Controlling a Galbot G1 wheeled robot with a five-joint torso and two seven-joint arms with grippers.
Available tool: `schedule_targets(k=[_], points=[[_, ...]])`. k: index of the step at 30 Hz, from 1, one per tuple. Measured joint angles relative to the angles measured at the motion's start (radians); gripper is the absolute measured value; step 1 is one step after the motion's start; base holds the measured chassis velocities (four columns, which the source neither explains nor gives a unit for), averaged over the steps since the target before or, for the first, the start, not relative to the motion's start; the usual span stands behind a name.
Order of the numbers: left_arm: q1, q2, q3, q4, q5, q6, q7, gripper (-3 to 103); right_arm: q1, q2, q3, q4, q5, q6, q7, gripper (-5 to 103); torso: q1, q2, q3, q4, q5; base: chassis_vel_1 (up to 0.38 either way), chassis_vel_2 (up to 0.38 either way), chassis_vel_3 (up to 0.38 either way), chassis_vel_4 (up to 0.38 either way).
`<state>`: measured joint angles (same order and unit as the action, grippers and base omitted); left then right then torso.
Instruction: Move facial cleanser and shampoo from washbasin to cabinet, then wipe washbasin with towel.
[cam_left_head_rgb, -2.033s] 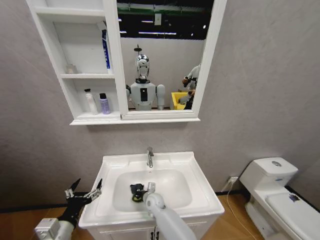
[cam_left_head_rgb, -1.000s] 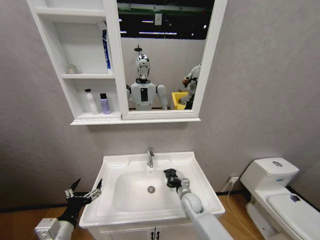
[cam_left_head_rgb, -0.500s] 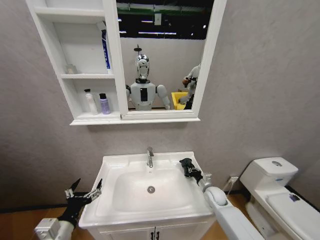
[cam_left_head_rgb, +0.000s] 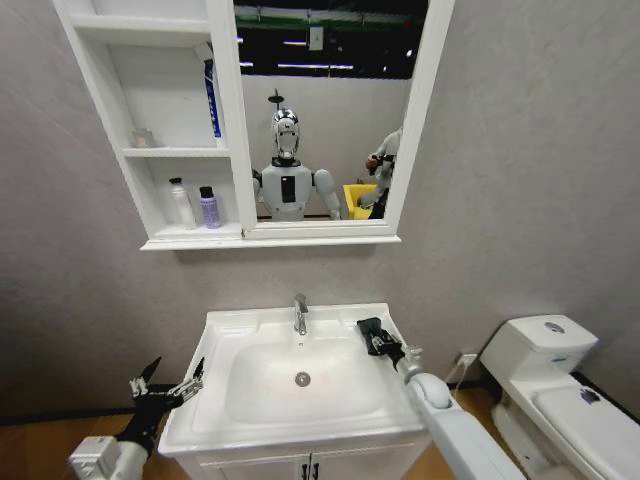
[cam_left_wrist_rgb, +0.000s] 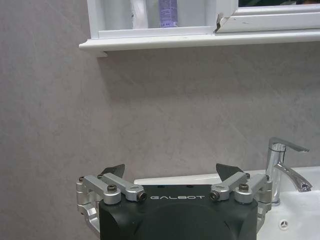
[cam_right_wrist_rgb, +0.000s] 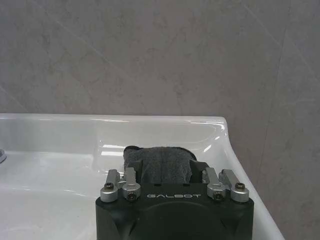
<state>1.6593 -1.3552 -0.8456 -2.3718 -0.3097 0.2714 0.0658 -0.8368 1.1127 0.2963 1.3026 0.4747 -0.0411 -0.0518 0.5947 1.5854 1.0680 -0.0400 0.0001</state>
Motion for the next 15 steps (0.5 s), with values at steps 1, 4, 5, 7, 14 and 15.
schedule_targets(k=[1,4,5,7,14,15], points=[[0.0,0.0,0.0,0.0,0.0,0.0,0.0,100,0.0,0.0,0.0,0.0,0.0,0.0,0.0,53,0.0,0.0,0.0,0.0,0.0,0.0,0.0,0.0,0.0],[0.0,0.0,0.0,0.0,0.0,0.0,0.0,100,-0.06,0.003,0.044,0.071,-0.042,0.009,0.062,69,0.0,0.0,0.0,0.0,0.0001,0.0,0.0,0.0,0.0],[0.0,0.0,0.0,0.0,0.0,0.0,0.0,100,-0.06,0.003,0.044,0.071,-0.042,0.009,0.062,69,0.0,0.0,0.0,0.0,0.0001,0.0,0.0,0.0,0.0],[0.0,0.0,0.0,0.0,0.0,0.0,0.0,100,-0.123,0.003,0.084,0.165,-0.085,0.012,0.105,80,0.0,0.0,0.0,0.0001,0.0001,0.0,0.0,0.0,0.0],[0.0,0.0,0.0,0.0,0.0,0.0,0.0,100,-0.448,0.038,0.257,0.599,-0.171,-0.018,0.182,99,0.0,0.0,0.0,0.0,-0.0004,0.0,0.0,0.0,0.0],[0.0,0.0,0.0,0.0,0.0,0.0,0.0,100,-0.535,0.071,0.3,0.678,-0.192,-0.011,0.188,100,0.0,0.0,0.0,-0.0004,0.0004,0.0,0.0,0.0,0.0]])
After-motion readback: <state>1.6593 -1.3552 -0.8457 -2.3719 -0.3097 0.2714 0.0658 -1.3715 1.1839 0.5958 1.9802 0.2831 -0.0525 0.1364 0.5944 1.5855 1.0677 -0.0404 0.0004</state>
